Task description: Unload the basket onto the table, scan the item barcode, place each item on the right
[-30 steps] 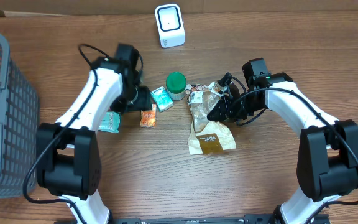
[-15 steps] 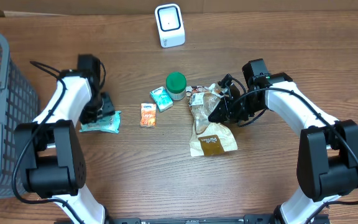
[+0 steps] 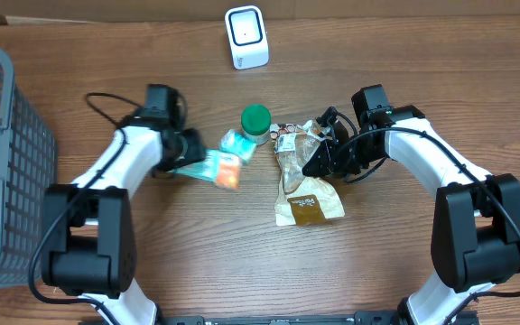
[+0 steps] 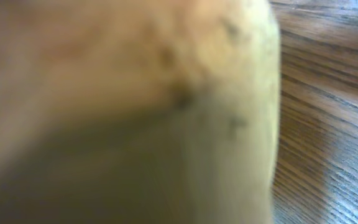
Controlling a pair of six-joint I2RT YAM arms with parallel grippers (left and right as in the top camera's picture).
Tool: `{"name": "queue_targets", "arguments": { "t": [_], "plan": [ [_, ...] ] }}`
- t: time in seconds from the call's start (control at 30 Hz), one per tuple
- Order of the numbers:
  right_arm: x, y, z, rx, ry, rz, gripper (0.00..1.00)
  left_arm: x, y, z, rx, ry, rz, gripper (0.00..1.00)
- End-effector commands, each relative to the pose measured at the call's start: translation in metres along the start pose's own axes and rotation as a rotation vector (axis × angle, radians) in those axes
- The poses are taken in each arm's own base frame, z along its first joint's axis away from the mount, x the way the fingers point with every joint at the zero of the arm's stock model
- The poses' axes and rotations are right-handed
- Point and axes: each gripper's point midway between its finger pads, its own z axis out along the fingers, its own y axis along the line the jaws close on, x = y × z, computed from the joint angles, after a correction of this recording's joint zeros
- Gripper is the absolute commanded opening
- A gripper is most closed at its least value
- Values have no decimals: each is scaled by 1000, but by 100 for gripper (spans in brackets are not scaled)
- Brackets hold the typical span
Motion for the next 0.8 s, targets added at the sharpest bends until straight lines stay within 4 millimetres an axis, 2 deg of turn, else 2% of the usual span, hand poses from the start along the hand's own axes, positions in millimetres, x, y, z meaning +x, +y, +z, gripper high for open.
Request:
{"name": "queue_targets", "arguments": {
  "t": [0.0,0.13,0.2,0.27,0.33,0.43,0.47,0.5,0.6,0.67,0.7,0.77],
  "plan": [
    [-11,0,-14,31,-31,-8,4,50,-39,25,149,178,-30,52],
    [-30,2,-50,38,-81,30,4,60,-50,24,167,208,-11,51],
    [-38,5,-67,42,-107,34,4,66,-48,23,156,229,-11,52],
    [-47,12,-92,57,-145,34,4,73,-43,21,141,257,15,52],
    [-50,20,-106,62,-164,21,4,73,-36,18,117,261,23,53],
    [-49,43,-128,57,-197,-24,4,61,-19,1,61,238,21,53],
    [-48,53,-133,36,-209,-40,4,54,-16,-8,56,218,28,53],
    [-47,74,-144,-23,-238,-75,4,40,-15,-27,66,176,45,55],
    [-39,116,-170,-145,-306,-154,4,10,-9,-73,53,61,33,59],
    [-31,144,-185,-223,-338,-213,4,-3,-5,-100,54,-5,16,71],
    [-27,154,-191,-244,-350,-239,4,-6,-3,-106,56,-22,9,77],
    [-17,171,-204,-258,-380,-284,4,-15,6,-132,66,-85,-19,85]
  ]
}}
